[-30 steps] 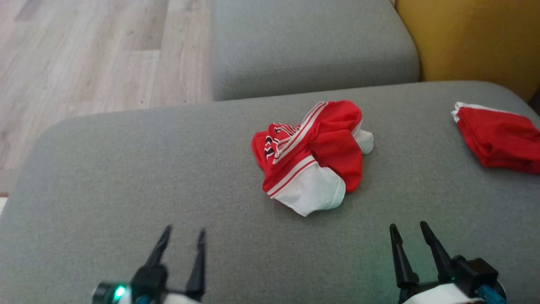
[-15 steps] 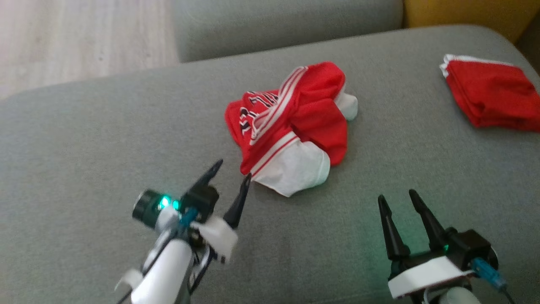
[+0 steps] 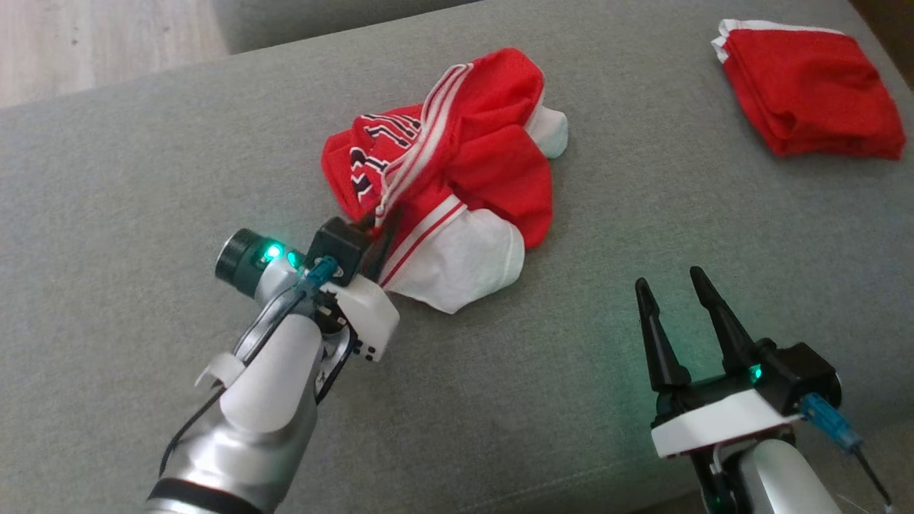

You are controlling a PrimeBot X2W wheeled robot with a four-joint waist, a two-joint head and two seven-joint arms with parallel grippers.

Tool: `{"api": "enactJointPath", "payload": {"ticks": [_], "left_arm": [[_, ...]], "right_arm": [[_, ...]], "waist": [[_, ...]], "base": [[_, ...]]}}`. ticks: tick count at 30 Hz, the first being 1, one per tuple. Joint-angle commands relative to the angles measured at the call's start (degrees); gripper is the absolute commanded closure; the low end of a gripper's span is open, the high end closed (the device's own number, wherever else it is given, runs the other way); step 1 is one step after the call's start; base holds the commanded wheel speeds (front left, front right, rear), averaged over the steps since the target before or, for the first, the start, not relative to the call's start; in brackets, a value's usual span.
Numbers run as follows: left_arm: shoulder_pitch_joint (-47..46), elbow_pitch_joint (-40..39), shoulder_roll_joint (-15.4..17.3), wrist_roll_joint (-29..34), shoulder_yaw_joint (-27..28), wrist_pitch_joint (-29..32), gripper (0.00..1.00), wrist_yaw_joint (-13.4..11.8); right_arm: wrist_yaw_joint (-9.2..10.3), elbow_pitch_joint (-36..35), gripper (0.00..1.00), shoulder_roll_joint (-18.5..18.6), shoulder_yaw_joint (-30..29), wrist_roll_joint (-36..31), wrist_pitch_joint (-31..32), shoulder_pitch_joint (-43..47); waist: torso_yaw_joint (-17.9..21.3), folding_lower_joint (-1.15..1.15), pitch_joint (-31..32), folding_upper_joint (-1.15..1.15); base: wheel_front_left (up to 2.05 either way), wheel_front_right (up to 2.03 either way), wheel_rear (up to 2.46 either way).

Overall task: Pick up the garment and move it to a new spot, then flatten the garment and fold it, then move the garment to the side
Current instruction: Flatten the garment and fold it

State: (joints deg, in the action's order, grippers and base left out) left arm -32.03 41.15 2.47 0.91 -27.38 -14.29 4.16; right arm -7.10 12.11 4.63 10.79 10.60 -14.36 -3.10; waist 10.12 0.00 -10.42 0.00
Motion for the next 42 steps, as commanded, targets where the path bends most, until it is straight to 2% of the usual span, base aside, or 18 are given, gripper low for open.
{"api": "enactJointPath", "payload": {"ticks": [1, 6, 10, 14, 20, 24, 28, 33, 34, 37, 42], "left_arm": [[-2.9, -1.7, 0.7, -0.6, 1.1, -0.7, 1.0, 0.7], [-3.7, -3.0, 0.6, -3.6, 0.1, -0.7, 1.0, 2.3], [-6.8, -5.5, 0.5, -10.1, -2.8, -0.7, 1.0, 3.2], [-13.5, -9.4, 0.4, -25.0, -8.8, 1.4, 1.0, 3.3], [-27.3, -11.9, 0.4, -43.4, -6.7, 3.3, 1.0, 3.3], [-35.9, -10.5, 0.4, -49.0, -4.0, 0.7, 1.0, 0.7], [-38.8, -7.2, 0.4, -54.7, -0.1, -0.4, 1.0, -3.1], [-30.3, -0.9, 0.9, -56.3, 1.1, -0.6, 1.0, -5.5], [-24.0, 1.2, 1.8, -56.9, 2.4, -0.7, 1.0, -5.5], [-13.6, 2.8, 3.9, -56.8, 6.1, -0.7, 1.0, -5.6], [1.8, 1.1, 6.2, -54.2, 15.3, -0.7, 1.0, -5.2]], "right_arm": [[-0.39, -1.8, 0.0, 0.2, 1.1, 0.2, -0.6, -1.7], [-0.39, -1.4, 0.0, -0.2, 1.1, 0.2, -0.6, -1.5], [-0.39, -1.2, 0.0, -0.7, 1.5, 0.5, -0.6, -1.2], [-0.39, -1.0, 0.0, -1.1, 2.6, 0.9, -0.6, -1.4], [-0.39, -0.7, 0.0, -1.5, 3.2, 1.4, -0.6, -1.3], [-0.39, -0.7, 0.0, -1.6, 2.6, 1.3, -0.6, -0.6], [-0.39, -1.2, 0.0, -1.6, 1.6, 0.9, -0.6, 0.1], [-0.39, -2.0, 0.0, -1.7, 0.7, 0.5, -0.6, 1.0], [-0.39, -2.0, 0.0, -1.7, 0.5, 0.3, -0.6, 1.3], [-0.39, -2.3, 0.0, -1.7, 0.0, 0.1, -0.6, 1.5], [-0.39, -2.6, 0.0, -1.7, 0.2, -0.2, -0.6, 1.7]], "waist": [[0.7, 0.0, 0.1, 0.0], [1.4, 0.0, 1.5, 0.0], [2.6, 0.0, 3.4, 0.0], [4.7, 0.0, 4.8, 0.0], [8.2, 0.0, 7.0, 0.0], [8.4, 0.0, 8.4, 0.0], [7.3, 0.0, 8.8, 0.0], [3.9, 0.0, 8.9, 0.0], [2.5, 0.0, 8.9, 0.0], [0.9, 0.0, 8.7, 0.0], [-0.6, 0.0, 8.6, 0.0]], "base": [[0.0, 0.0, 0.0], [0.0, 0.0, 0.0], [0.0, 0.0, 0.0], [0.0, 0.0, 0.0], [0.0, 0.0, 0.0], [0.0, 0.0, 0.0], [0.0, 0.0, 0.0], [0.0, 0.0, 0.0], [0.0, 0.0, 0.0], [0.0, 0.0, 0.0], [0.0, 0.0, 0.0]]}}
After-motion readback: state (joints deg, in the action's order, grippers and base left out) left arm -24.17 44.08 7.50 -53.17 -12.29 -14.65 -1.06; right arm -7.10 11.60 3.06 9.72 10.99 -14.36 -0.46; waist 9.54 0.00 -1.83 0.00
